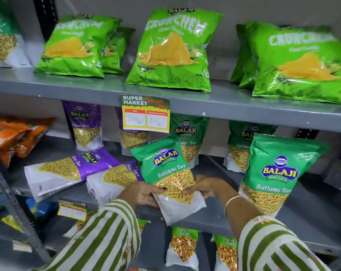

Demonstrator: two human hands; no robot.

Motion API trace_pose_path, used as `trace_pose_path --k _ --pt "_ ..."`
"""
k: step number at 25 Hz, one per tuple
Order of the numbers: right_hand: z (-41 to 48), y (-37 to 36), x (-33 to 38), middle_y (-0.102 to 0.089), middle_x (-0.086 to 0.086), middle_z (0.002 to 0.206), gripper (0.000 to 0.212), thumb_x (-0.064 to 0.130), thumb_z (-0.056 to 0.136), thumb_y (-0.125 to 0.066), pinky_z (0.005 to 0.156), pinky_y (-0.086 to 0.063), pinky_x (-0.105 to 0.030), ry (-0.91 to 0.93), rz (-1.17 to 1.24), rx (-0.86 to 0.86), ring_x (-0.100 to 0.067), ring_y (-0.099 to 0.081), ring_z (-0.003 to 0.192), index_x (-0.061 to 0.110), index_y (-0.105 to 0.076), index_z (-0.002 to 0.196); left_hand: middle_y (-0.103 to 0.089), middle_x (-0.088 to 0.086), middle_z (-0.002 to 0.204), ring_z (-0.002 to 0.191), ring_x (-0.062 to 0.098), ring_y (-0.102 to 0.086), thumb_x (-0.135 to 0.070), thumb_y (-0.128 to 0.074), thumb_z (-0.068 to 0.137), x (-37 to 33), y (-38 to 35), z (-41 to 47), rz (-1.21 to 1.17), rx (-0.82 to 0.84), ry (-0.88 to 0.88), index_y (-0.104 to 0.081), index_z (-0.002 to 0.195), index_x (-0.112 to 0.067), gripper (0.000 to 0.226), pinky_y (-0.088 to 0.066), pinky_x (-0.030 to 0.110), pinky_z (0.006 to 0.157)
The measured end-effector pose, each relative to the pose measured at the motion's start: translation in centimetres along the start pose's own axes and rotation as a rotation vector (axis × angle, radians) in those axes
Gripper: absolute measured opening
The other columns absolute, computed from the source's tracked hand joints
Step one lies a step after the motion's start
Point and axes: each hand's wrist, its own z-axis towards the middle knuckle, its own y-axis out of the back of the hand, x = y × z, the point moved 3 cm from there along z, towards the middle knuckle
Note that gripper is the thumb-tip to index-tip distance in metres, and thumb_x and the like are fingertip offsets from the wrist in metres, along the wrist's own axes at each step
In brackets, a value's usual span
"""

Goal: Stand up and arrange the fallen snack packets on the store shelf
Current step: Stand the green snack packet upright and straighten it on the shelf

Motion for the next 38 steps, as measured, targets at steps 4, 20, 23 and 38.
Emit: trace_pose_path --k 4,20,23,38 --pt "-1.6 -1.3 1.4 -0.057 -0.01 0.132 0.058 0.014 0.064 -0.082 0.108 -0.038 -0.043 0.128 -0.039 -0.222 -0.027 -0.05 0.125 0.017 -0.053 0.115 -0.059 0.008 0.081 0.068 0.018 -0.059 0.012 -0.057 0.082 -2.2 0.8 -1.1 0.036 -0.029 -0.159 -0.055 0.089 -0.003 0.017 -0.057 0.029 0.046" --pt "-1.6 1.4 -0.7 -0.057 -0.014 0.127 0.084 0.005 0.057 -0.085 0.098 -0.043 -0.037 0.272 0.031 -0.734 -0.029 -0.051 0.122 0.004 -0.035 0.124 -0.065 0.016 0.122 0.113 0.03 -0.06 0.003 -0.076 0.068 -7.1 -2.1 2.6 0.464 -0.172 -0.505 -0.059 0.117 -0.003 0.052 -0.05 0.043 0.097" --pt "-0.5 3.5 -1.7 -0.057 -0.016 0.128 0.086 0.002 0.057 -0.084 0.096 -0.043 -0.035 0.275 0.08 -0.804 -0.03 -0.051 0.123 0.003 -0.034 0.128 -0.066 0.015 0.12 0.11 0.03 -0.062 0.0 -0.079 0.062 -8.0 -4.1 5.2 0.551 -0.246 -0.576 -0.061 0.115 -0.001 0.055 -0.05 0.039 0.095" --pt "1.5 4.6 -3.5 -0.055 -0.019 0.13 0.083 -0.002 0.062 -0.08 0.099 -0.042 -0.035 0.264 0.095 -0.793 -0.031 -0.051 0.124 0.0 -0.032 0.129 -0.055 0.02 0.132 0.116 0.028 -0.055 0.01 -0.075 0.065 -6.7 -5.1 7.1 0.517 -0.176 -0.524 -0.045 0.126 0.002 0.069 -0.046 0.039 0.102"
